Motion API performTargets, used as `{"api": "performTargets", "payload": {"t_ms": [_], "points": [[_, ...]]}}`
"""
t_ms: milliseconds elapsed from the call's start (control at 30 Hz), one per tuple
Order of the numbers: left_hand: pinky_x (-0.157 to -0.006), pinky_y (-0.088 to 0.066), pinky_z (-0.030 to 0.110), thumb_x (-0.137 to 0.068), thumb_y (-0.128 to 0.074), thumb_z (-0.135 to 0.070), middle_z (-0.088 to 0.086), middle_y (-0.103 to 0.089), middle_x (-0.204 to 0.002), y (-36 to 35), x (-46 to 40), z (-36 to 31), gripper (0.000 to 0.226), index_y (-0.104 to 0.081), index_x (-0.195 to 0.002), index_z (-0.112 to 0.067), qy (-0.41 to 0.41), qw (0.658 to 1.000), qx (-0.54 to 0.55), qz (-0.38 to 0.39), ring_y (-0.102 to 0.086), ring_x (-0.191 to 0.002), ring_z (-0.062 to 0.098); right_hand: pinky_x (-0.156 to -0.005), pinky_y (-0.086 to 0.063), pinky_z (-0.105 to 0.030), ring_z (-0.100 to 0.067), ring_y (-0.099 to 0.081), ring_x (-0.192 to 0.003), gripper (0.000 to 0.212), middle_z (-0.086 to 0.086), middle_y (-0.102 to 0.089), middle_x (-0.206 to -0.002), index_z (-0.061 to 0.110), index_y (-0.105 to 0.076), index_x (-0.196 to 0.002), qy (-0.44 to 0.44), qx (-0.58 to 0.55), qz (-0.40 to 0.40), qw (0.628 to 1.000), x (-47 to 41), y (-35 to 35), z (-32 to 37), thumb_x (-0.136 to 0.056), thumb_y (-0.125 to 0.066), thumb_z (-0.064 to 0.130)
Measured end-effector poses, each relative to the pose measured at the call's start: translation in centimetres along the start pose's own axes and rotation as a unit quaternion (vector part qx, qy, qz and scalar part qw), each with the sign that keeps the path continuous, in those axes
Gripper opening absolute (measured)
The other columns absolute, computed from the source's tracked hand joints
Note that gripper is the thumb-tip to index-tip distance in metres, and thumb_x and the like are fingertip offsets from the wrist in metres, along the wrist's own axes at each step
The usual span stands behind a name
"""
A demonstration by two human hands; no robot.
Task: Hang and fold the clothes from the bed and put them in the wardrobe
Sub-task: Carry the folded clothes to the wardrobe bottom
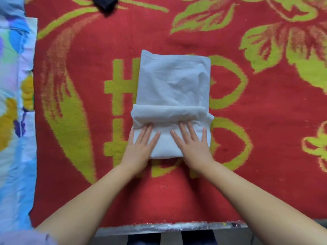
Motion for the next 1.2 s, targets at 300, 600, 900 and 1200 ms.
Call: {"api": "performTargets", "payload": {"t_ms": [300,600,900,1200], "points": [[-0.084,-0.044,0.034,-0.077,-0.047,-0.005,0.01,-0.061,-0.111,3.4,2.5,-1.5,0.025,-0.055,-0.099,-0.015,-0.125,0.903,0.233,0.339,-0.058,-0.105,0.027,-0.078,-0.039,-0.026,-0.027,-0.05,-0.12,0.037,-0.011,-0.054,-0.131,0.022,-0.055,-0.12,0.104,-0.139,0.266,0.948,5.1,5.2,1.7,-0.087,-0.047,0.005],[-0.065,-0.045,0.024,-0.097,-0.054,-0.025,0.001,-0.065,-0.085,5.9,-7.7,10.9,0.017,-0.061,-0.102,-0.01,0.246,0.624,0.741,-0.006,-0.06,-0.073,0.01,-0.07,-0.043,-0.021,-0.012,-0.054,-0.086,0.029,-0.001,-0.059,-0.099,0.011,-0.06,-0.12,-0.173,-0.545,-0.153,0.806,-5.3,12.7,-12.8,-0.093,-0.06,0.022],[-0.059,-0.025,0.038,-0.1,-0.036,-0.035,0.016,-0.058,-0.081,2.8,-7.6,10.7,0.024,-0.038,-0.086,-0.015,0.366,0.805,0.422,-0.199,-0.05,-0.073,0.033,-0.061,-0.032,-0.039,-0.042,-0.059,-0.092,0.034,-0.019,-0.062,-0.103,0.008,-0.045,-0.108,-0.276,-0.33,-0.229,0.873,-6.2,7.5,-12.5,-0.101,-0.037,0.04],[-0.114,-0.012,0.054,-0.091,-0.044,-0.044,0.02,-0.034,-0.149,6.7,-5.4,7.6,0.071,-0.026,-0.147,-0.003,0.209,0.92,0.214,-0.251,-0.029,-0.139,0.033,-0.11,-0.021,-0.057,-0.034,-0.019,-0.144,0.068,-0.015,-0.027,-0.153,0.013,-0.019,-0.152,-0.233,-0.213,-0.249,0.916,-3.6,9.3,-11.0,-0.093,-0.049,0.025]]}}
Point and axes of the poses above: each hand's wrist, its own x-axis away from the middle knuckle, its own y-axis out of the back of the hand, z = x × y, the point moved 8 cm from there along -x, towards the middle knuckle
